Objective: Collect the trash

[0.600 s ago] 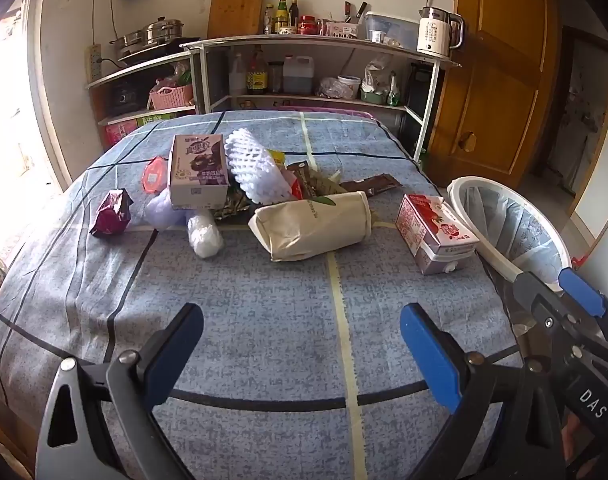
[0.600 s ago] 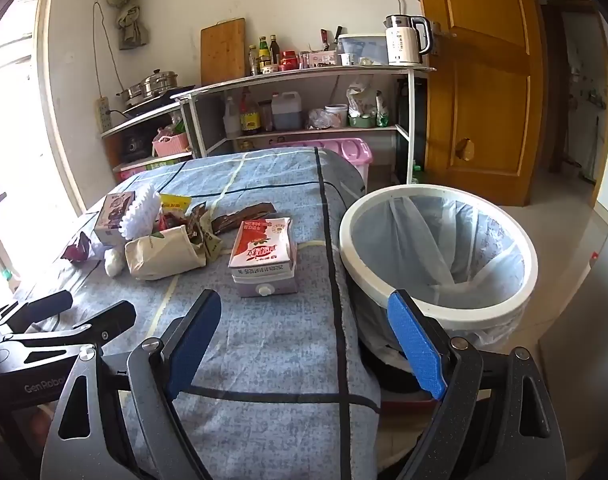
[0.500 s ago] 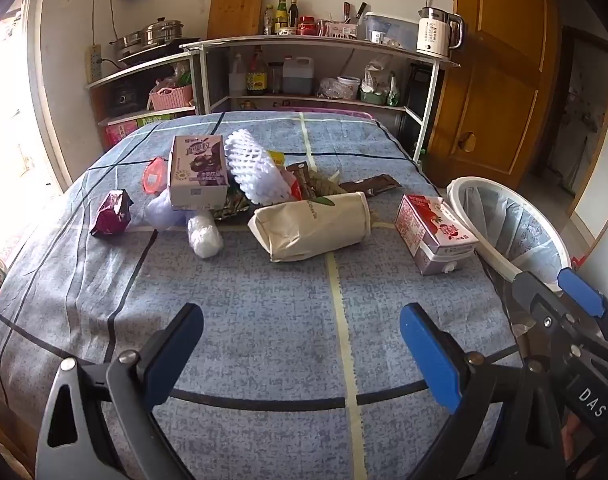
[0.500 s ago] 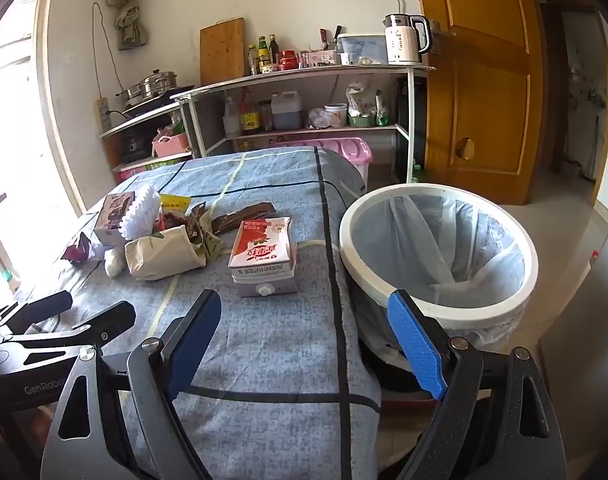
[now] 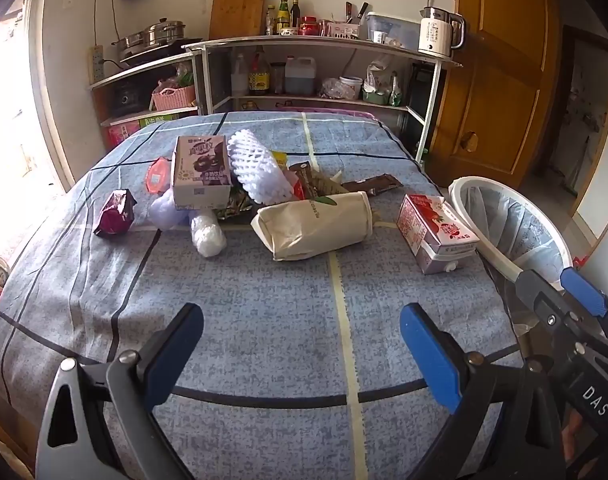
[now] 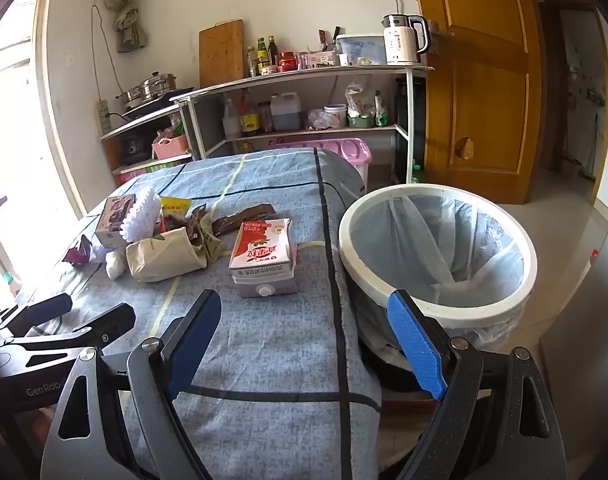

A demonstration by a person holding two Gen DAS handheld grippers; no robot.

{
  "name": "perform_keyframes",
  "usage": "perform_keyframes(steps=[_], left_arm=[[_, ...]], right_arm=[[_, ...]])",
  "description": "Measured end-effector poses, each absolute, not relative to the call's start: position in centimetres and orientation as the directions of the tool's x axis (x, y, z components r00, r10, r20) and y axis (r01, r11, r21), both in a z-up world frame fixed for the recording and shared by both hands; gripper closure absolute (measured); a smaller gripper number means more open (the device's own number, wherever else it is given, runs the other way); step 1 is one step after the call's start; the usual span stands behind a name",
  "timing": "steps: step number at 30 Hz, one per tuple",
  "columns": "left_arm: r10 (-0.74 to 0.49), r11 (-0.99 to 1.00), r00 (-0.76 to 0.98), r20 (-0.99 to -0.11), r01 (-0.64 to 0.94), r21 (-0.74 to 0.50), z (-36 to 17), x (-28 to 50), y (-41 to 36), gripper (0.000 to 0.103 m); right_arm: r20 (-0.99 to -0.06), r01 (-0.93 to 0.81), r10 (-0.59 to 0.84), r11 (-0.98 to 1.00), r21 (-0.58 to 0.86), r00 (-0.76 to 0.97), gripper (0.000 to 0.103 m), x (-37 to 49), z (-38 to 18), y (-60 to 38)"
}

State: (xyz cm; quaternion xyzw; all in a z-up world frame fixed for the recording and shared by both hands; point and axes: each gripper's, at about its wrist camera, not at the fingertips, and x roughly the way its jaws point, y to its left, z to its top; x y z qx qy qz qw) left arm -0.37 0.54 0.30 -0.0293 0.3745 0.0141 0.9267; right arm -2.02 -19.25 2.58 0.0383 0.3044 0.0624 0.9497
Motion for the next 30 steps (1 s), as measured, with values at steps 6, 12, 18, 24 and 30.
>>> perform_keyframes(steps=[6,12,18,24,30], left_arm=[[0.006,0.998,0.718,-0.696,-0.050,-0.043,0.38,-0.47,0.78,0.003],[0.012,0.998,0.717,-0.697,-0.052,-0.036,0.37,-0.38,0.38,0.003],[0.013,0.998,0.719,-0.695,-0.053,-0.035,0.39,-0.42,0.38,0.003],[0.016,0.998,0.719,-0.695,-0.056,-0.035,0.40,-0.52,0.37,0.003],[0.018,0.998,0.719,-0.695,-0.058,-0.034,0.51,-0.58,0.32,0.003]], right_arm=[[-0.573,-0.094,0.141,0.989,0.111,0.807,0.017,-2.15,2.74,-19.33],[-0.572,-0.098,0.143,0.989,0.109,0.808,0.017,-2.20,2.61,-19.16],[-0.575,-0.092,0.138,0.990,0.109,0.807,0.017,-2.20,2.50,-19.01],[-0.574,-0.092,0.138,0.990,0.109,0.807,0.017,-2.25,2.61,-18.99],[-0.573,-0.093,0.138,0.990,0.108,0.808,0.017,-2.28,2.62,-19.01]])
